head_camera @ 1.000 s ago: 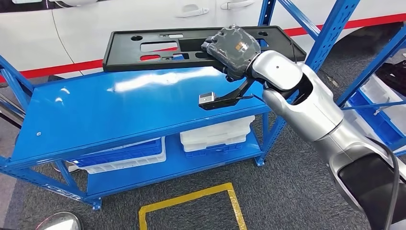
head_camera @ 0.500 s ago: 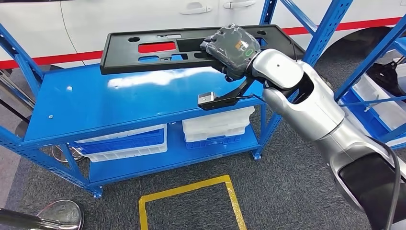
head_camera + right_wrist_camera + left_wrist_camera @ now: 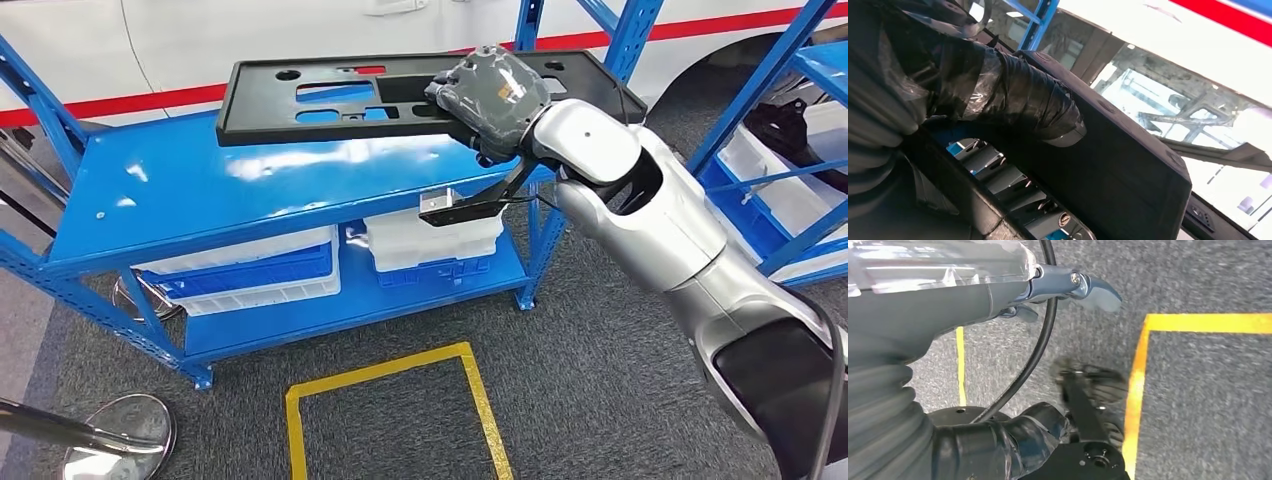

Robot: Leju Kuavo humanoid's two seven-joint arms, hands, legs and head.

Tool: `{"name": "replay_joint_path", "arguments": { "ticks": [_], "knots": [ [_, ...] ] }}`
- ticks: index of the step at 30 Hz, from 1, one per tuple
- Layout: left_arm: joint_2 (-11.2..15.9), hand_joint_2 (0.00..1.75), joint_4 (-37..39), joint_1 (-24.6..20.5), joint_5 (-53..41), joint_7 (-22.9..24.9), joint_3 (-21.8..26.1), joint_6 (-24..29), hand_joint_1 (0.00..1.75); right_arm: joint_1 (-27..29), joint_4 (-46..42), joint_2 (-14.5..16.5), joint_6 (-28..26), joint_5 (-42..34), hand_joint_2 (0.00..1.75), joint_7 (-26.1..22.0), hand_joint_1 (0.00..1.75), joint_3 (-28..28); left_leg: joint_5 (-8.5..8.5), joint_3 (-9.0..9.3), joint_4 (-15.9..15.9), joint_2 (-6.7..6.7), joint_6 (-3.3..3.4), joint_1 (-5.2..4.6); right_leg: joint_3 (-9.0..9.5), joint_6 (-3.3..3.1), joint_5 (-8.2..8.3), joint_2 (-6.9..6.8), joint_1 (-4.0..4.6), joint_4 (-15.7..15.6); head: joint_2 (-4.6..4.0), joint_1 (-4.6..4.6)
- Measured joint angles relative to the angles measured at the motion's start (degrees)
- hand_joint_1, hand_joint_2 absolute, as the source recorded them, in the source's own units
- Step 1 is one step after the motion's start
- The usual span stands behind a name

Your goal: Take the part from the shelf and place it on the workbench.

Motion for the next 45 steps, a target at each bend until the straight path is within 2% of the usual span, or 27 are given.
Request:
{"name": "replay_joint_path", "arguments": {
  "ticks": [1, 3, 4, 6, 8, 9, 11, 13, 14, 16, 18, 20, 22, 24, 26, 28, 29, 31, 33, 35, 36, 38, 39, 41, 43, 44, 45],
  "knots": [
    [0.0, 1.75, 0.0, 0.0, 0.0, 0.0, 0.0, 0.0, 0.0, 0.0, 0.0, 0.0, 0.0, 0.0, 1.75, 0.0, 1.75, 0.0, 1.42, 1.5, -0.6, 0.0, -0.01, 0.03, -0.85, 0.14, 0.68, 0.01, -0.02, 0.0, 0.0, 0.0],
    [0.0, 1.75, 0.0, -0.2, 0.0, -0.1, 0.0, 0.0, 0.0, 0.0, -0.1, 0.0, 0.0, 0.0, 1.75, 0.0, 1.75, 0.0, 3.46, 7.19, -6.9, -0.04, 0.29, 0.04, -2.24, 0.58, 1.97, 0.03, -0.05, 0.0, 0.0, 0.0],
    [0.1, 1.75, 0.0, -0.2, 0.0, -0.1, 0.0, 0.1, 0.0, -0.1, -0.2, 0.0, -0.1, 0.0, 1.75, 0.1, 1.75, 0.0, 3.15, 10.37, -11.4, -0.11, 0.56, -0.06, -2.7, 0.9, 2.56, 0.01, -0.02, 0.1, 0.0, 0.02],
    [0.1, 1.75, 0.0, -0.3, 0.0, 0.0, 0.0, 0.2, 0.0, -0.1, -0.4, -0.1, -0.1, -0.1, 1.75, 0.2, 1.75, -0.1, 1.95, 13.62, -16.8, -0.31, 1.08, -0.42, -3.01, 1.65, 3.86, -0.09, -0.04, -0.4, 0.0, 0.02],
    [0.2, 1.75, 0.0, -0.3, 0.0, 0.1, 0.0, 0.3, 0.0, -0.2, -0.6, -0.1, -0.1, -0.3, 1.75, 0.3, 1.75, -0.1, 2.91, 13.26, -17.8, -0.33, 1.74, -0.51, -3.11, 2.44, 5.08, -0.1, -0.11, -1.3, 0.0, 0.04],
    [0.2, 1.75, 0.0, -0.3, 0.0, 0.2, 0.0, 0.3, 0.0, -0.1, -0.6, -0.1, -0.1, -0.3, 1.75, 0.3, 1.75, -0.1, 3.7, 12.86, -18.2, -0.2, 2.21, -0.43, -3.43, 2.68, 4.52, -0.03, -0.12, -1.2, 0.0, 0.05],
    [0.2, 1.75, 0.0, -0.3, 0.0, 0.5, 0.0, 0.4, 0.0, -0.1, -0.7, -0.2, -0.2, -0.3, 1.75, 0.3, 1.75, -0.1, 5.52, 11.52, -18.6, 0.16, 3.31, -0.25, -4.74, 2.76, -0.29, 0.12, -0.06, 2.3, 0.0, 0.08],
    [0.2, 1.75, 0.0, -0.3, -0.1, 0.7, 0.0, 0.4, 0.0, 0.1, -0.7, -0.2, -0.2, -0.3, 1.75, 0.4, 1.75, -0.1, 7.08, 9.56, -18.5, 0.32, 3.9, -0.53, -6.22, 2.71, -6.1, 0.2, 0.03, 9.6, 0.0, 0.07],
    [0.2, 1.75, 0.0, -0.3, -0.2, 0.7, 0.0, 0.4, 0.0, 0.2, -0.7, -0.2, -0.2, -0.4, 1.75, 0.4, 1.75, -0.1, 7.79, 8.55, -18.4, 0.33, 3.94, -0.68, -6.48, 2.73, -7.08, 0.22, 0.07, 12.9, 0.0, 0.07],
    [0.2, 1.75, 0.0, -0.3, -0.3, 0.9, 0.0, 0.3, 0.0, 0.4, -0.7, -0.2, -0.3, -0.5, 1.75, 0.4, 1.75, -0.1, 9.1, 6.35, -17.9, 0.33, 3.88, -0.91, -4.88, 2.64, -5.09, 0.23, 0.15, 15.2, 0.0, 0.06],
    [0.2, 1.75, 0.0, -0.2, -0.4, 1.0, 0.0, 0.2, 0.0, 0.4, -0.9, -0.3, -0.2, -0.6, 1.75, 0.4, 1.75, -0.1, 10.16, 4.32, -17.1, 0.31, 3.61, -1.05, 0.48, 2.15, -3.33, 0.23, 0.37, 10.3, 0.0, 0.07],
    [0.1, 1.75, 0.0, -0.2, -0.5, 1.0, 0.0, 0.1, 0.0, 0.2, -1.3, -0.3, -0.2, -0.8, 1.75, 0.4, 1.75, -0.4, 11.15, 3.08, -16.5, 0.29, 3.13, -1.19, 6.13, 1.61, -5.22, 0.17, 0.78, 2.7, 0.0, 0.04],
    [0.1, 1.75, 0.0, -0.2, -0.5, 1.0, 0.1, 0.0, 0.0, 0.0, -1.6, -0.3, 0.0, -0.9, 1.75, 0.4, 1.75, -0.7, 12.44, 2.56, -16.6, 0.28, 2.57, -1.19, 7.74, 1.28, -6.22, 0.12, 1.14, -0.9, 0.0, 0.02],
    [0.2, 1.75, 0.0, 0.0, -0.6, 1.0, 0.1, -0.2, 0.0, -0.1, -1.6, -0.3, 0.2, -0.9, 1.75, 0.4, 1.75, -0.8, 12.45, 1.87, -16.7, 0.18, 2.02, -1.05, 6.8, 0.56, -4.77, -0.1, 0.82, -1.2, 0.0, 0.03],
    [0.2, 1.75, 0.0, 0.1, -0.6, 1.0, 0.1, -0.2, 0.0, 0.0, -1.6, -0.3, 0.3, -0.9, 1.75, 0.4, 1.75, -0.8, 8.23, 0.46, -13.3, 0.05, 1.42, -0.87, 5.38, -0.3, -3.06, -0.39, 0.4, -1.6, 0.0, 0.02],
    [0.1, 1.75, 0.0, 0.2, -0.8, 1.0, 0.1, -0.2, 0.0, 0.0, -1.5, -0.3, 0.3, -0.9, 1.75, 0.4, 1.75, -0.8, 2.63, -1.08, -6.2, 0.02, 0.83, -0.52, 3.46, -0.61, -1.47, -0.45, 0.47, -1.6, 0.0, 0.02],
    [0.1, 1.75, 0.0, 0.1, -0.9, 1.0, 0.1, -0.2, 0.0, 0.0, -1.4, -0.3, 0.3, -0.9, 1.75, 0.4, 1.75, -0.7, 1.43, -1.37, -2.9, 0.02, 0.57, -0.34, 2.41, -0.58, -0.7, -0.44, 0.47, -1.5, 0.0, 0.01],
    [0.1, 1.75, 0.0, 0.0, -1.2, 1.0, 0.1, -0.2, 0.0, 0.0, -1.1, -0.3, 0.3, -0.9, 1.75, 0.4, 1.75, -0.6, 2.84, 0.23, -0.8, 0.03, 0.21, -0.09, 0.29, -0.32, 0.78, -0.44, 0.37, -1.3, 0.0, 0.0],
    [0.2, 1.75, 0.0, -0.1, -1.5, 1.0, 0.1, -0.2, 0.0, -0.1, -0.3, -0.3, 0.6, -0.7, 1.75, 0.4, 1.75, -0.6, 5.04, 5.41, -6.1, 0.02, 0.12, 0.1, -1.53, 0.19, 2.04, -0.45, 0.21, -0.9, 0.0, -0.01],
    [0.2, 1.75, 0.0, -0.2, -1.8, 1.0, 0.1, -0.3, 0.0, -0.4, 0.7, 0.0, 0.8, -0.3, 1.75, 0.4, 1.75, -0.6, 3.92, 10.99, -14.0, -0.13, 0.41, -0.07, -2.68, 0.91, 3.18, -0.48, 0.19, -0.6, 0.0, -0.01],
    [0.2, 1.75, 0.0, -0.2, -2.0, 0.9, 0.1, -0.5, 0.0, -0.6, 1.5, 0.4, 0.9, -0.1, 1.75, 0.5, 1.75, -0.6, 3.07, 12.35, -16.6, -0.29, 0.67, -0.22, -2.92, 1.28, 3.8, -0.51, 0.19, -0.8, 0.0, 0.01],
    [0.2, 1.75, 0.0, -0.2, -2.3, 0.8, 0.1, -0.7, 0.0, -1.3, 3.5, 1.4, 1.0, 0.0, 1.75, 0.9, 1.75, -0.5, 3.58, 12.08, -17.8, -0.5, 1.37, -0.45, -3.1, 2.05, 5.21, -0.46, 0.17, -1.6, 0.01, 0.04],
    [0.2, 1.75, 0.0, -0.3, -2.4, 0.7, 0.1, -0.8, 0.0, -1.7, 4.7, 1.8, 1.0, 0.1, 1.75, 1.2, 1.75, -0.4, 4.34, 11.72, -18.1, -0.41, 1.77, -0.4, -3.39, 2.35, 5.11, -0.36, 0.1, -1.6, 0.01, 0.05],
    [0.1, 1.75, 0.0, -0.4, -2.7, 0.5, 0.1, -1.0, 0.0, -2.3, 7.3, 2.5, 1.0, 0.5, 1.75, 1.7, 1.75, -0.3, 6.12, 10.61, -18.6, -0.16, 2.85, -0.24, -4.44, 2.71, 1.4, -0.16, 0.04, 0.9, 0.0, 0.07],
    [0.1, 1.75, 0.0, -0.5, -3.1, 0.5, 0.1, -1.2, 0.0, -3.1, 10.2, 3.5, 1.0, 1.6, 1.75, 2.2, 1.75, 0.0, 7.61, 9.09, -18.6, -0.09, 3.51, -0.33, -5.88, 2.77, -4.9, -0.03, 0.04, 7.7, 0.0, 0.06],
    [0.1, 1.75, 0.0, -0.5, -3.3, 0.5, 0.1, -1.2, 0.0, -3.5, 11.7, 4.2, 1.0, 2.2, 1.75, 2.5, 1.75, 0.1, 8.24, 8.21, -18.5, -0.09, 3.57, -0.44, -6.33, 2.8, -6.71, 0.03, 0.08, 11.3, 0.0, 0.06],
    [0.1, 1.75, 0.0, -0.5, -3.4, 0.6, 0.1, -1.3, 0.0, -3.9, 13.3, 5.0, 0.9, 2.8, 1.75, 2.6, 1.75, 0.2, 8.85, 7.3, -18.4, -0.09, 3.56, -0.55, -6.19, 2.8, -7.15, 0.07, 0.12, 13.8, 0.0, 0.05]
  ]
}}
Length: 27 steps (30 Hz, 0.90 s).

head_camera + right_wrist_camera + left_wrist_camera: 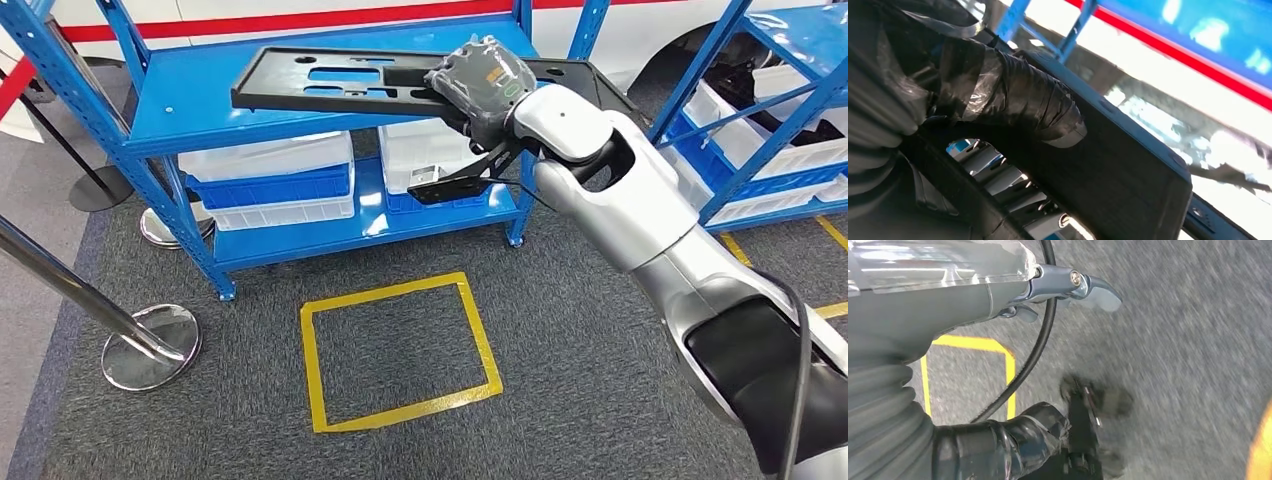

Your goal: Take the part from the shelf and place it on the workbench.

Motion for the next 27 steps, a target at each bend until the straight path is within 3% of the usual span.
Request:
{"name": "replay_joint_path", "arguments": {
  "ticks": [1, 3, 5, 7, 9, 10, 11, 13, 14, 15, 16, 17, 19, 21, 24, 25, 27],
  "knots": [
    [0.0, 1.75, 0.0, 0.0, -0.1, 0.1, 0.0, 0.0, 0.0, -0.3, 1.4, 0.7, 0.0, 0.4, 1.75, 0.1, 1.75, 0.1, 0.55, -0.92, 0.2, 0.01, -0.04, -0.1, 0.93, -0.07, 0.72, 0.02, 0.05, 0.8, 0.0, -0.01],
    [0.0, 1.75, 0.0, 0.0, -0.2, 0.2, 0.0, -0.1, 0.0, -0.8, 3.5, 2.0, -0.2, 0.6, 1.75, 0.1, 1.75, 0.1, 1.44, -2.61, 0.8, 0.01, -0.28, -0.18, 5.51, -0.57, 3.16, 0.06, 0.28, -3.5, 0.0, -0.01],
    [-0.2, 1.75, 0.0, 0.0, -0.2, 0.2, 0.0, -0.2, 0.0, -1.5, 5.0, 2.9, -0.5, 0.4, 1.75, 0.1, 1.75, 0.1, 2.29, -3.92, 1.3, 0.06, -0.76, -0.29, 10.78, -1.25, 2.94, 0.1, 0.77, -11.1, 0.0, -0.02],
    [-0.4, 1.75, 0.0, 0.1, -0.1, 0.3, 0.0, -0.2, 0.0, -1.8, 6.0, 3.3, -0.9, 0.1, 1.75, 0.0, 1.75, 0.1, 3.51, -4.52, 1.0, 0.08, -1.36, -0.18, 12.63, -1.76, 2.29, 0.14, 1.31, -15.0, 0.0, -0.03],
    [-0.4, 1.75, 0.0, 0.3, -0.1, 0.3, 0.0, -0.3, 0.0, -1.8, 6.8, 3.5, -1.1, 0.0, 1.75, -0.1, 1.75, 0.0, 4.02, -4.85, 0.3, -0.12, -1.99, -0.12, 12.23, -2.35, 3.54, -0.08, 1.24, -16.0, 0.0, -0.06],
    [-0.4, 1.75, 0.0, 0.4, -0.1, 0.3, 0.0, -0.2, 0.0, -1.8, 7.1, 3.6, -1.1, 0.0, 1.75, -0.1, 1.75, 0.0, 2.98, -5.24, 0.9, -0.19, -2.28, -0.13, 12.02, -2.76, 4.17, -0.26, 1.06, -16.4, 0.0, -0.07],
    [-0.4, 1.75, 0.0, 0.5, -0.1, 0.3, 0.0, -0.2, 0.0, -1.8, 7.4, 3.7, -1.1, 0.0, 1.75, -0.1, 1.75, 0.0, 1.0, -5.91, 2.7, -0.25, -2.57, -0.12, 11.72, -3.18, 4.76, -0.46, 0.85, -16.8, 0.0, -0.1],
    [-0.4, 1.75, 0.0, 0.5, -0.1, 0.3, 0.0, -0.2, 0.0, -1.9, 7.8, 3.9, -1.1, 0.0, 1.75, -0.1, 1.75, 0.0, -4.2, -7.8, 9.9, -0.2, -3.11, 0.23, 10.66, -3.71, 5.62, -0.62, 0.72, -16.7, 0.0, -0.1],
    [-0.4, 1.75, 0.0, 0.5, -0.1, 0.3, 0.0, -0.3, 0.0, -1.9, 8.0, 4.0, -1.1, 0.0, 1.75, -0.1, 1.75, 0.0, -5.92, -8.57, 13.6, -0.2, -3.39, 0.4, 9.98, -3.77, 5.94, -0.64, 0.7, -16.4, 0.0, -0.11],
    [-0.4, 1.75, 0.0, 0.5, -0.1, 0.3, 0.0, -0.2, 0.0, -1.8, 8.2, 4.0, -1.1, 0.0, 1.75, -0.1, 1.75, 0.0, -6.59, -8.73, 16.1, -0.19, -3.63, 0.55, 9.27, -3.72, 6.2, -0.64, 0.64, -16.0, 0.0, -0.1],
    [-0.4, 1.75, 0.0, 0.4, -0.1, 0.3, 0.0, -0.2, 0.0, -1.8, 8.3, 4.1, -1.1, 0.0, 1.75, -0.1, 1.75, 0.1, -6.19, -7.93, 16.6, -0.19, -3.82, 0.68, 8.55, -3.62, 6.4, -0.63, 0.55, -15.5, 0.0, -0.11],
    [-0.4, 1.75, 0.0, 0.4, -0.1, 0.3, 0.0, -0.2, 0.0, -1.7, 8.5, 4.1, -1.1, 0.0, 1.75, -0.1, 1.75, 0.1, -5.09, -6.2, 15.0, -0.18, -3.93, 0.77, 7.88, -3.49, 6.55, -0.61, 0.43, -15.0, 0.0, -0.11],
    [-0.4, 1.75, 0.0, 0.3, -0.1, 0.6, 0.0, 0.0, 0.0, -1.8, 8.6, 4.2, -1.1, 0.1, 1.75, -0.1, 1.75, 0.0, -3.55, -1.03, 7.8, -0.26, -3.89, 0.79, 6.62, -3.09, 6.83, -0.59, 0.27, -14.0, 0.0, -0.12],
    [-0.4, 1.75, 0.0, 0.3, -0.1, 1.2, 0.0, 0.3, 0.0, -1.8, 8.7, 4.2, -1.1, 0.3, 1.75, -0.1, 1.75, 0.0, -3.54, 1.99, 2.8, -0.48, -3.48, 0.55, 5.85, -2.37, 7.39, -0.58, 0.31, -13.5, 0.0, -0.1],
    [-0.3, 1.75, 0.0, 0.3, -0.2, 1.9, 0.0, 0.7, 0.0, -1.7, 8.9, 4.2, -1.2, 0.5, 1.75, -0.1, 1.75, 0.0, -2.74, 1.77, 1.6, -0.45, -2.51, 0.43, 5.47, -1.09, 8.3, -0.41, 0.29, -13.8, 0.0, -0.1],
    [-0.3, 1.75, 0.0, 0.3, -0.2, 2.0, 0.0, 0.7, 0.0, -1.6, 9.0, 4.1, -1.3, 0.6, 1.75, -0.1, 1.75, 0.0, -2.14, 1.49, 1.3, -0.29, -1.99, 0.5, 5.16, -0.82, 7.43, -0.31, 0.25, -13.3, 0.0, -0.07],
    [-0.3, 1.75, 0.0, 0.2, -0.5, 1.9, 0.0, 0.7, 0.0, -1.6, 9.3, 3.9, -1.4, 1.0, 1.75, 0.0, 1.75, 0.0, -0.72, 0.45, 0.7, 0.07, -1.02, 0.68, 3.89, -0.6, 2.7, -0.12, 0.17, -9.3, 0.0, -0.03]
  ]
}}
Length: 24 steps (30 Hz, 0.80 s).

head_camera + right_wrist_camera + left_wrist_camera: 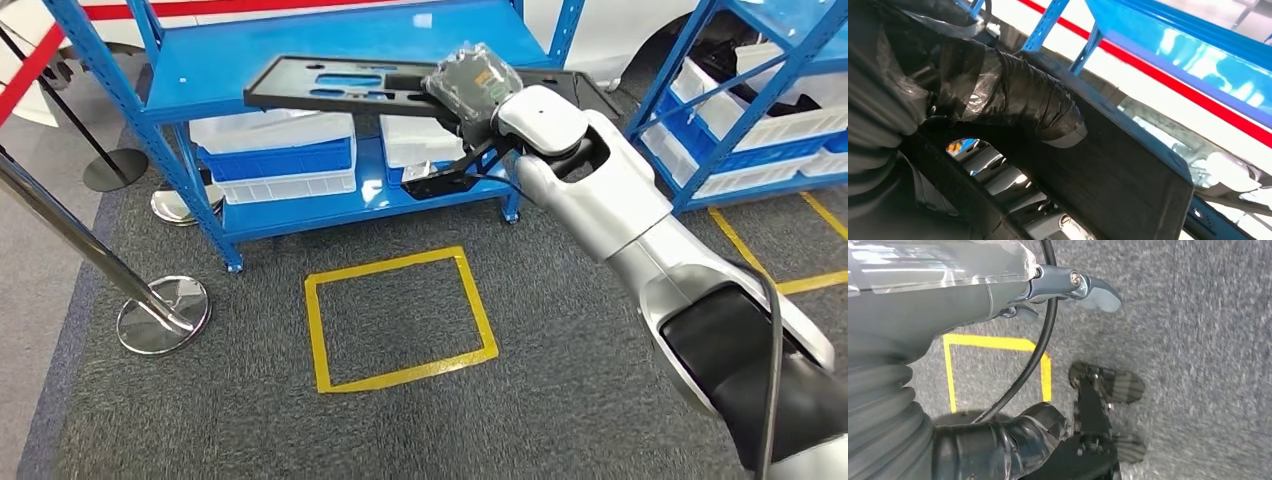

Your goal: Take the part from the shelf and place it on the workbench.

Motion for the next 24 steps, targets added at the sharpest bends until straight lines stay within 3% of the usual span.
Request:
{"name": "replay_joint_path", "arguments": {
  "ticks": [2, 3, 4, 5, 6, 7, 9, 10, 12, 13, 14, 15, 17, 18, 20, 21, 22, 24],
  "knots": [
    [0.1, 1.75, 0.0, -0.1, -0.3, -0.4, 0.0, -0.1, 0.0, 0.0, 0.5, 0.0, -0.3, 0.7, 1.75, 0.5, 1.75, -0.1, 1.26, -1.57, 0.0, 0.1, 0.4, -0.17, -1.4, 0.14, -5.13, 0.14, 0.04, 7.0, 0.0, -0.01],
    [0.1, 1.75, 0.0, -0.1, -0.4, -0.7, 0.0, -0.2, 0.0, 0.0, 0.9, 0.0, -0.6, 1.1, 1.75, 0.9, 1.75, -0.3, 1.86, -2.43, 0.1, 0.11, 0.41, -0.22, -1.54, 0.23, -5.84, 0.18, 0.06, 9.8, 0.0, 0.0],
    [0.2, 1.75, 0.0, -0.1, -0.4, -1.0, 0.0, -0.4, 0.0, 0.0, 1.4, -0.1, -0.9, 1.4, 1.75, 1.4, 1.75, -0.6, 2.46, -3.3, 0.3, 0.12, 0.37, -0.25, -1.03, 0.3, -5.12, 0.2, 0.05, 11.1, 0.0, -0.01],
    [0.2, 1.75, 0.0, -0.1, -0.4, -1.1, 0.0, -0.5, 0.0, 0.0, 2.0, -0.1, -1.3, 1.7, 1.75, 1.7, 1.75, -1.0, 3.04, -4.2, 0.4, 0.12, 0.28, -0.25, 0.3, 0.31, -3.4, 0.2, 0.03, 10.8, 0.0, 0.0],
    [0.2, 1.75, 0.0, -0.1, -0.5, -1.2, 0.0, -0.7, 0.0, 0.0, 2.4, -0.1, -1.6, 2.0, 1.75, 1.9, 1.75, -1.5, 3.61, -5.04, 0.6, 0.12, 0.15, -0.24, 2.46, 0.25, -1.63, 0.21, 0.01, 8.7, 0.0, 0.0],
    [0.2, 1.75, 0.0, -0.1, -0.5, -1.2, 0.0, -0.8, 0.0, 0.0, 2.8, -0.1, -2.0, 2.2, 1.75, 2.0, 1.75, -2.0, 4.13, -5.79, 0.9, 0.1, -0.06, -0.26, 5.24, 0.13, -1.06, 0.22, 0.02, 5.1, 0.0, 0.01],
    [0.2, 1.75, 0.0, -0.1, -0.5, -1.1, 0.0, -0.7, 0.0, 0.1, 3.4, -0.1, -2.9, 2.7, 1.75, 1.8, 1.75, -3.3, 5.39, -6.75, 1.0, 0.05, -0.64, -0.39, 9.96, -0.35, -2.28, 0.33, 0.28, -2.4, 0.0, -0.03],
    [0.2, 1.75, 0.0, -0.1, -0.5, -1.0, 0.0, -0.7, 0.0, 0.1, 3.7, -0.3, -3.3, 3.0, 1.75, 1.7, 1.75, -3.8, 6.19, -7.0, 0.7, 0.01, -0.96, -0.44, 10.98, -0.61, -3.0, 0.36, 0.48, -4.5, 0.0, -0.04],
    [0.2, 1.75, 0.0, 0.0, -0.7, -0.7, 0.0, -0.4, 0.0, 0.4, 4.0, -0.5, -4.2, 3.8, 1.75, 1.7, 1.75, -4.4, 7.55, -7.36, -0.3, -0.12, -1.64, -0.49, 10.3, -1.35, -2.01, 0.26, 0.55, -5.4, 0.0, -0.06],
    [0.3, 1.75, 0.0, 0.1, -0.7, -0.6, 0.0, -0.3, 0.0, 0.6, 4.2, -0.6, -4.5, 4.3, 1.75, 1.7, 1.75, -4.5, 6.78, -7.82, -0.1, -0.17, -1.99, -0.47, 9.69, -1.86, -1.27, 0.1, 0.44, -5.6, 0.0, -0.09],
    [0.3, 1.75, 0.0, 0.3, -0.8, -0.6, 0.0, -0.2, 0.0, 0.8, 4.3, -0.6, -4.7, 4.7, 1.75, 1.8, 1.75, -4.7, 4.7, -8.52, 1.2, -0.19, -2.32, -0.41, 8.89, -2.48, -0.44, -0.08, 0.3, -5.8, 0.0, -0.11],
    [0.3, 1.75, 0.0, 0.4, -0.8, -0.6, 0.0, -0.2, 0.0, 1.0, 4.4, -0.5, -4.8, 5.2, 1.75, 1.9, 1.75, -5.0, 1.57, -9.35, 3.7, -0.18, -2.59, -0.27, 8.05, -3.01, 0.38, -0.27, 0.19, -5.8, 0.0, -0.13],
    [0.3, 1.75, 0.0, 0.5, -0.9, -0.6, 0.0, -0.1, 0.0, 1.2, 4.5, -0.4, -5.0, 6.4, 1.75, 2.0, 1.75, -5.5, -4.17, -10.84, 11.3, -0.17, -3.0, -0.18, 6.0, -3.58, 1.87, -0.53, 0.41, -5.5, 0.0, -0.13],
    [0.3, 1.75, 0.0, 0.4, -0.9, -0.7, 0.0, -0.1, 0.0, 1.3, 4.5, -0.4, -5.0, 7.0, 1.75, 2.1, 1.75, -5.8, -5.03, -11.01, 14.8, -0.17, -3.12, -0.17, 4.9, -3.65, 2.58, -0.67, 0.56, -5.3, 0.0, -0.14],
    [0.4, 1.75, 0.0, 0.1, -1.0, -0.8, 0.0, -0.1, 0.0, 1.5, 4.6, -0.3, -5.1, 8.0, 1.75, 2.2, 1.75, -6.2, -2.98, -9.16, 17.7, -0.11, -2.98, -0.23, 2.74, -3.69, 3.93, -1.13, 0.88, -4.8, 0.0, -0.14],
    [0.4, 1.75, 0.0, 0.0, -1.0, -0.9, 0.0, -0.1, 0.0, 1.6, 4.7, -0.3, -5.1, 8.2, 1.75, 2.3, 1.75, -6.4, -1.57, -6.79, 16.2, 0.11, -2.67, -0.37, 1.82, -3.66, 4.57, -1.42, 1.04, -4.7, 0.0, -0.14],
    [0.4, 1.75, 0.0, -0.1, -1.0, -0.9, 0.0, -0.1, 0.0, 1.7, 4.7, -0.3, -5.1, 8.4, 1.75, 2.4, 1.75, -6.7, -1.41, -3.37, 12.9, 0.76, -2.15, -0.64, 1.11, -3.6, 5.18, -1.75, 1.16, -4.6, 0.0, -0.14],
    [0.5, 1.75, 0.0, -0.4, -1.0, -1.0, 0.0, -0.1, 0.0, 1.7, 4.8, -0.4, -5.1, 8.6, 1.75, 2.6, 1.75, -7.3, -3.9, 3.59, 4.0, 2.23, -1.16, -1.38, 0.24, -3.26, 6.44, -2.67, 1.28, -4.6, 0.0, -0.13]
  ]
}}
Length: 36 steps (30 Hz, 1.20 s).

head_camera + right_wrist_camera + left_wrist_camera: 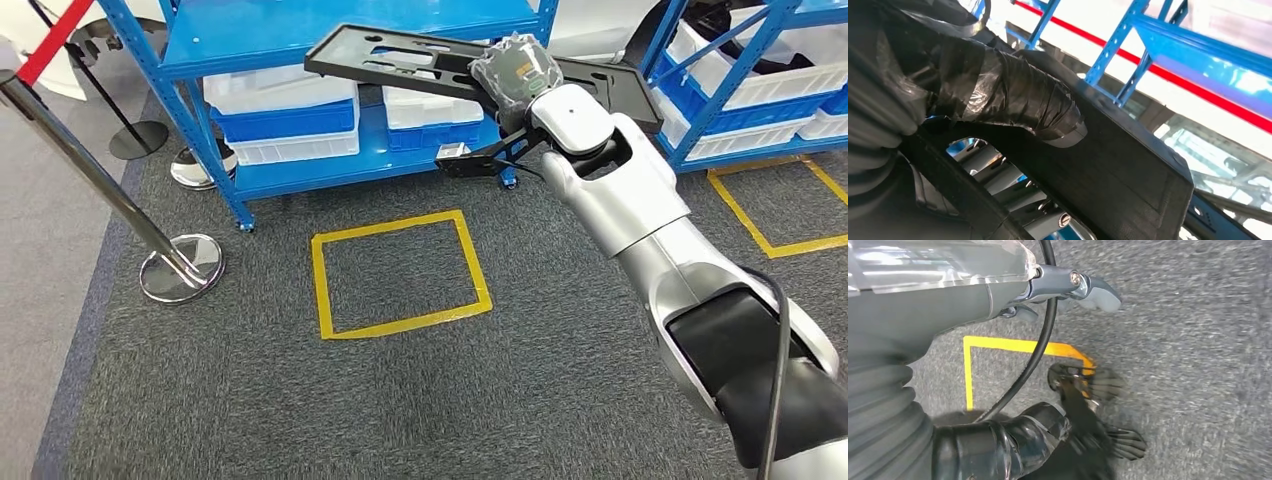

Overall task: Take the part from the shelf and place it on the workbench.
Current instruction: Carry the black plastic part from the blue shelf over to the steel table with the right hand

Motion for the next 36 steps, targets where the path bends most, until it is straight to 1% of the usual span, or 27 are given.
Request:
{"name": "replay_joint_path", "arguments": {
  "ticks": [1, 2, 4, 5, 6, 8, 9, 10, 11, 13, 15, 17, 18, 19, 20, 21, 23, 24, 25, 26, 27, 28, 29, 31, 32, 34, 36],
  "knots": [
    [0.1, 1.75, 0.0, -0.1, 0.0, 0.0, 0.0, 0.0, 0.0, 0.0, 0.0, 0.0, 0.0, 0.0, 1.75, 0.1, 1.75, -0.3, -1.08, 1.85, -3.1, 0.36, 0.36, -0.38, -0.15, 0.25, 0.68, -0.57, -0.1, -0.2, 0.0, -0.02],
    [0.1, 1.75, 0.0, -0.2, 0.0, -0.1, 0.0, 0.0, 0.0, 0.0, 0.0, -0.1, 0.0, 0.0, 1.75, 0.2, 1.75, -0.6, -1.19, 2.42, -4.9, 0.19, 0.65, -0.64, -0.22, 0.57, 1.42, -1.14, -0.2, -0.6, 0.0, -0.03],
    [0.1, 1.75, 0.0, -0.1, 0.0, -0.1, 0.1, 0.0, 0.0, 0.1, 0.2, -0.1, 0.0, 0.1, 1.75, 0.2, 1.75, -0.7, 0.84, 1.68, -6.0, -0.56, 1.38, -0.51, -0.49, 1.24, 1.38, -0.93, -0.43, -1.0, 0.0, -0.03],
    [0.1, 1.75, 0.0, -0.1, 0.0, -0.1, 0.1, 0.0, 0.0, 0.1, 0.2, -0.1, 0.0, 0.1, 1.75, 0.2, 1.75, -0.7, 1.9, 1.21, -6.6, -0.8, 1.86, -0.35, -0.84, 1.53, -0.28, -0.05, -0.47, -0.2, 0.0, -0.01],
    [0.0, 1.75, 0.0, 0.0, 0.0, 0.0, 0.1, 0.0, 0.0, 0.2, 0.3, -0.1, 0.0, 0.1, 1.75, 0.2, 1.75, -0.7, 2.98, 0.51, -7.0, -0.99, 2.2, -0.17, -1.37, 1.76, -3.05, 1.04, -0.51, 1.6, 0.0, 0.02],
    [0.0, 1.75, 0.0, -0.1, 0.0, 0.0, 0.1, -0.1, 0.0, 0.2, 0.5, -0.2, 0.0, 0.1, 1.75, 0.2, 1.75, -0.7, 4.75, -1.75, -6.8, -1.7, 2.56, -0.2, -2.42, 2.11, -9.17, 2.45, -0.56, 8.2, 0.0, 0.02],
    [0.0, 1.75, 0.0, -0.1, 0.0, 0.0, 0.1, -0.1, 0.0, 0.2, 0.6, -0.2, 0.0, 0.1, 1.75, 0.2, 1.75, -0.7, 5.61, -3.0, -6.6, -2.21, 2.53, -0.18, -2.62, 2.28, -10.62, 2.63, -0.6, 11.6, 0.0, 0.01],
    [0.0, 1.75, 0.0, -0.1, 0.0, -0.1, 0.1, -0.1, 0.0, 0.3, 0.7, -0.2, 0.0, 0.1, 1.75, 0.1, 1.75, -0.7, 6.46, -4.35, -6.3, -2.79, 2.45, -0.11, -2.31, 2.44, -10.47, 2.71, -0.65, 13.9, 0.0, 0.02],
    [0.0, 1.75, 0.0, -0.1, 0.0, -0.1, 0.1, -0.1, 0.0, 0.3, 0.8, -0.3, 0.0, 0.3, 1.75, 0.1, 1.75, -0.8, 7.26, -5.75, -5.8, -3.33, 2.29, 0.01, -1.31, 2.55, -9.03, 2.81, -0.73, 14.7, 0.0, 0.02],
    [-0.1, 1.75, 0.0, 0.0, -0.2, 0.0, 0.1, -0.1, 0.0, 0.3, 1.0, -0.3, 0.0, 0.8, 1.75, -0.2, 1.75, -0.9, 8.65, -8.53, -4.7, -4.38, 1.76, 0.33, 3.06, 2.64, -6.22, 3.7, -1.03, 11.0, 0.0, 0.01],
    [-0.1, 1.75, 0.0, 0.0, -0.4, 0.0, 0.1, 0.0, 0.0, 0.3, 1.1, -0.2, -0.1, 1.4, 1.75, -0.6, 1.75, -1.3, 10.0, -10.74, -3.7, -5.46, 0.99, 0.43, 8.16, 2.4, -8.07, 5.48, -1.11, 3.7, 0.0, 0.0],
    [-0.1, 1.75, 0.0, 0.1, -0.5, -0.1, 0.1, 0.1, 0.0, 0.3, 1.4, -0.2, -0.1, 1.7, 1.75, -0.8, 1.75, -1.9, 11.73, -11.8, -3.9, -6.59, 0.2, 0.37, 9.75, 1.84, -9.79, 6.03, -0.88, 0.1, 0.0, -0.02],
    [-0.1, 1.75, 0.0, 0.3, -0.5, -0.1, 0.2, 0.1, 0.0, 0.3, 1.5, -0.1, -0.1, 1.8, 1.75, -0.8, 1.75, -2.0, 12.59, -12.03, -4.4, -7.05, -0.14, 0.41, 9.1, 1.42, -9.13, 5.43, -0.98, 0.2, 0.0, 0.01],
    [0.0, 1.75, 0.0, 0.4, -0.6, -0.1, 0.2, 0.1, 0.0, 0.3, 1.7, -0.1, -0.1, 1.9, 1.75, -0.8, 1.75, -2.1, 12.43, -12.48, -4.4, -6.92, -0.42, 0.45, 8.58, 1.02, -8.41, 4.85, -1.12, 0.0, 0.0, -0.02],
    [0.0, 1.75, 0.0, 0.7, -0.6, -0.1, 0.2, 0.1, 0.0, 0.3, 1.8, 0.0, -0.1, 2.0, 1.75, -0.9, 1.75, -2.2, 11.02, -13.11, -3.6, -6.25, -0.67, 0.51, 7.94, 0.57, -7.57, 4.29, -1.23, -0.2, 0.0, -0.03],
    [-0.1, 1.75, 0.1, 0.8, -0.6, -0.2, 0.2, 0.1, 0.0, 0.3, 1.9, 0.0, -0.2, 2.1, 1.75, -0.9, 1.75, -2.3, 8.42, -13.87, -1.7, -5.22, -0.9, 0.65, 7.21, 0.17, -6.73, 3.77, -1.36, -0.4, 0.0, -0.06],
    [-0.2, 1.75, 0.1, 0.8, -0.8, -0.4, 0.3, 0.0, 0.0, 0.3, 2.0, 0.0, -0.2, 2.1, 1.75, -1.4, 1.75, -2.7, 2.36, -15.46, 5.4, -3.23, -1.46, 1.0, 5.62, -0.16, -5.18, 3.01, -1.22, -0.5, 0.0, -0.11],
    [-0.2, 1.75, 0.1, 0.7, -0.9, -0.4, 0.3, -0.1, 0.0, 0.3, 2.0, -0.1, -0.2, 2.1, 1.75, -1.8, 1.75, -3.0, 0.98, -15.9, 9.2, -2.84, -1.76, 1.19, 4.78, -0.15, -4.48, 2.61, -1.17, -0.5, 0.0, -0.11],
    [-0.2, 1.75, 0.1, 0.6, -0.9, -0.3, 0.3, -0.1, 0.0, 0.3, 2.0, -0.1, -0.2, 2.1, 1.75, -2.3, 1.75, -3.2, 1.13, -15.87, 12.1, -2.67, -1.98, 1.29, 3.93, -0.08, -3.8, 2.29, -1.15, -0.5, 0.0, -0.11],
    [-0.2, 1.75, 0.1, 0.6, -0.9, -0.2, 0.4, -0.1, 0.0, 0.3, 2.1, -0.1, -0.2, 2.0, 1.75, -2.6, 1.75, -3.3, 2.38, -15.09, 13.4, -2.63, -2.07, 1.34, 3.11, 0.02, -3.16, 2.05, -1.12, -0.5, 0.0, -0.11],
    [-0.2, 1.75, 0.1, 0.6, -0.9, -0.1, 0.5, -0.2, 0.0, 0.2, 2.1, -0.1, -0.2, 2.0, 1.75, -2.9, 1.75, -3.4, 3.8, -13.22, 12.6, -2.63, -1.98, 1.35, 2.32, 0.16, -2.52, 1.9, -1.08, -0.5, 0.0, -0.11],
    [-0.1, 1.75, 0.1, 0.6, -0.9, -0.1, 0.6, -0.2, 0.0, 0.2, 2.0, -0.1, -0.1, 2.0, 1.75, -3.0, 1.75, -3.6, 4.39, -10.22, 9.8, -2.61, -1.66, 1.27, 1.68, 0.34, -1.91, 1.79, -1.04, -0.4, 0.0, -0.12],
    [-0.1, 1.75, 0.0, 0.5, -0.9, -0.1, 0.7, -0.3, 0.0, 0.1, 2.0, -0.1, 0.0, 2.0, 1.75, -3.0, 1.75, -3.7, 3.69, -6.47, 5.8, -2.56, -1.18, 1.08, 1.19, 0.56, -1.44, 1.69, -0.95, -0.4, 0.0, -0.12],
    [0.0, 1.75, 0.0, 0.4, -1.0, -0.1, 0.9, -0.3, 0.0, -0.4, 1.9, -0.2, 0.3, 2.1, 1.75, -2.9, 1.75, -4.1, 0.81, -0.82, -1.9, -2.39, -0.25, 0.6, 0.71, 1.2, -0.54, 1.34, -0.88, -0.5, 0.0, -0.11],
    [0.0, 1.75, 0.0, 0.3, -1.0, -0.2, 1.0, -0.3, 0.0, -0.6, 1.9, -0.3, 0.4, 2.1, 1.75, -2.9, 1.75, -4.2, -0.02, 0.23, -3.8, -2.34, 0.12, 0.39, 0.64, 1.59, -0.1, 1.16, -0.89, -0.7, 0.0, -0.11],
    [0.0, 1.75, 0.0, 0.4, -1.0, -0.2, 1.0, -0.3, 0.0, -0.9, 1.9, -0.3, 0.5, 2.2, 1.75, -2.9, 1.75, -4.3, 0.56, 0.27, -5.1, -2.37, 0.82, 0.41, 0.53, 2.32, 0.39, 1.1, -1.0, -0.9, 0.0, -0.09],
    [-0.1, 1.75, 0.0, 0.6, -1.1, -0.2, 1.1, -0.3, 0.0, -1.0, 1.9, -0.4, 0.6, 2.4, 1.75, -2.9, 1.75, -4.3, 1.78, 0.05, -5.9, -2.47, 1.67, 0.62, -0.72, 2.68, -2.21, 1.78, -1.02, 2.1, 0.0, -0.08]
  ]
}}
